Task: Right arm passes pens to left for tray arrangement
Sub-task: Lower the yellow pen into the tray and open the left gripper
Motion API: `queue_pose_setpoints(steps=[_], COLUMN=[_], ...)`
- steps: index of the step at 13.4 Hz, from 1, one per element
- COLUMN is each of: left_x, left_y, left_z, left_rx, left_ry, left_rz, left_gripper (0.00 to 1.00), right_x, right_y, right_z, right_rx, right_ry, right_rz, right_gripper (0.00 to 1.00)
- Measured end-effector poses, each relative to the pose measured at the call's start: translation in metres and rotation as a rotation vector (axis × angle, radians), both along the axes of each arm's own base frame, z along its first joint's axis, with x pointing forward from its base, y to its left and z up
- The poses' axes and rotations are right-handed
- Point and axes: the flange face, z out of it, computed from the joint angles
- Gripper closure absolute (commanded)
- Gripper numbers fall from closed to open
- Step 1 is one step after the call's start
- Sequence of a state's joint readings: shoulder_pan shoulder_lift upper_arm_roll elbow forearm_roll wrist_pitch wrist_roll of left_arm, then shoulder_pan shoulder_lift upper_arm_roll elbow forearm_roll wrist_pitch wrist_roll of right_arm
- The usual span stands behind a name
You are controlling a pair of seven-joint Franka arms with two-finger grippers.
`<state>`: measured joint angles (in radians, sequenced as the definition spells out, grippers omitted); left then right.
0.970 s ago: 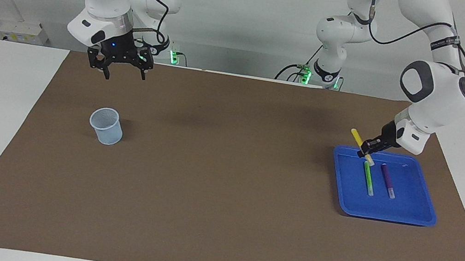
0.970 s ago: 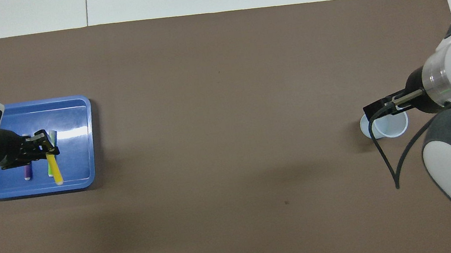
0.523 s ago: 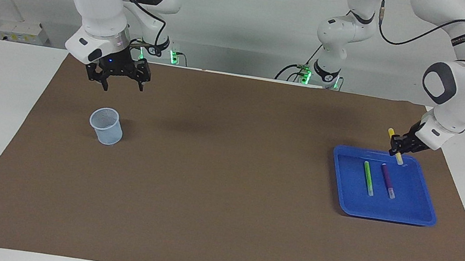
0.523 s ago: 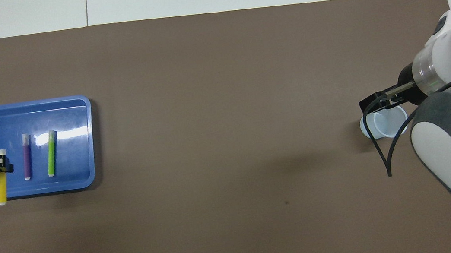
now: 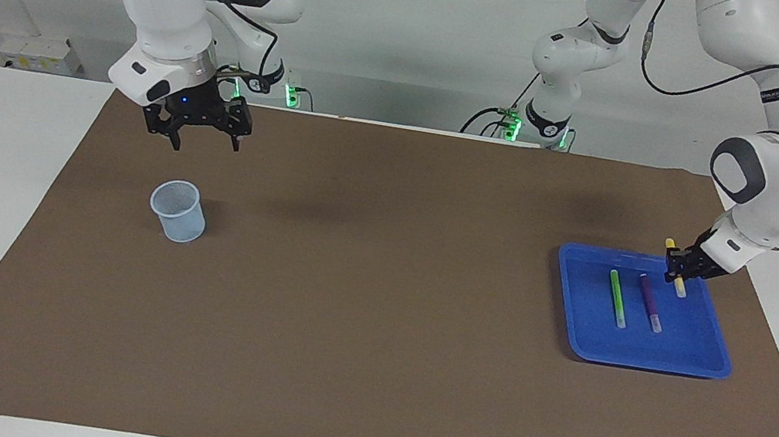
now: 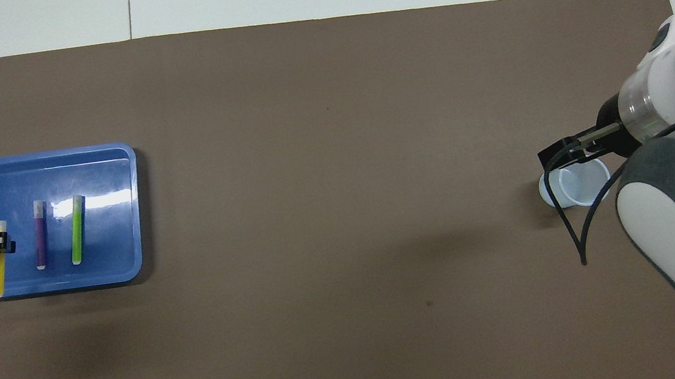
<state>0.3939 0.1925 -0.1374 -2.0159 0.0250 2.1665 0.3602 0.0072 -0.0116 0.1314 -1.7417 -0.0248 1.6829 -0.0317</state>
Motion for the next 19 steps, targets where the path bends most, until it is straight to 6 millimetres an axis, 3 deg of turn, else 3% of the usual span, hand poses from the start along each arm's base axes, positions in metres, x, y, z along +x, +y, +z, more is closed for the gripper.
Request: queue_pose_setpoints(steps=[7,8,10,11,14,16,19], left_x=[0.015,0.017,0.018,0.018,0.019,0.019,0.024], left_y=[0.021,0.022,0.023,0.023,0.022,0.021,0.022], left_z=[-0.056,-0.055,-0.056,-0.056,-0.059,-0.060,-0.053], left_rx=[0.001,0.005,0.010,0.010,0.009,0.007,0.006], left_ry=[-0.064,-0.078,-0.093,-0.093,-0.093,-0.092,-0.090], left_rz=[-0.007,-0.007,-0.008,-0.009,-0.010,-0.011,-0.013], left_gripper=[1.00,0.72,0.04,0.00,0.00,0.00,0.00], right_x=[0.001,0.001,-0.001,-0.003,-0.009,-0.006,-0.002], right_y=[-0.006,-0.006,-0.006,-0.004,-0.015,-0.031,-0.033], right_z=[0.004,0.006,0.021,0.031,0.060,0.061,0.055], right_rx=[0.001,0.002,0.011,0.025,0.041,0.045,0.044], right_ry=[-0.007,-0.013,-0.040,-0.044,0.002,0.003,0.014], right_rz=[-0.012,-0.012,-0.013,-0.014,-0.037,-0.067,-0.072], right_gripper=[0.00,0.00,0.00,0.00,0.00,0.00,0.00])
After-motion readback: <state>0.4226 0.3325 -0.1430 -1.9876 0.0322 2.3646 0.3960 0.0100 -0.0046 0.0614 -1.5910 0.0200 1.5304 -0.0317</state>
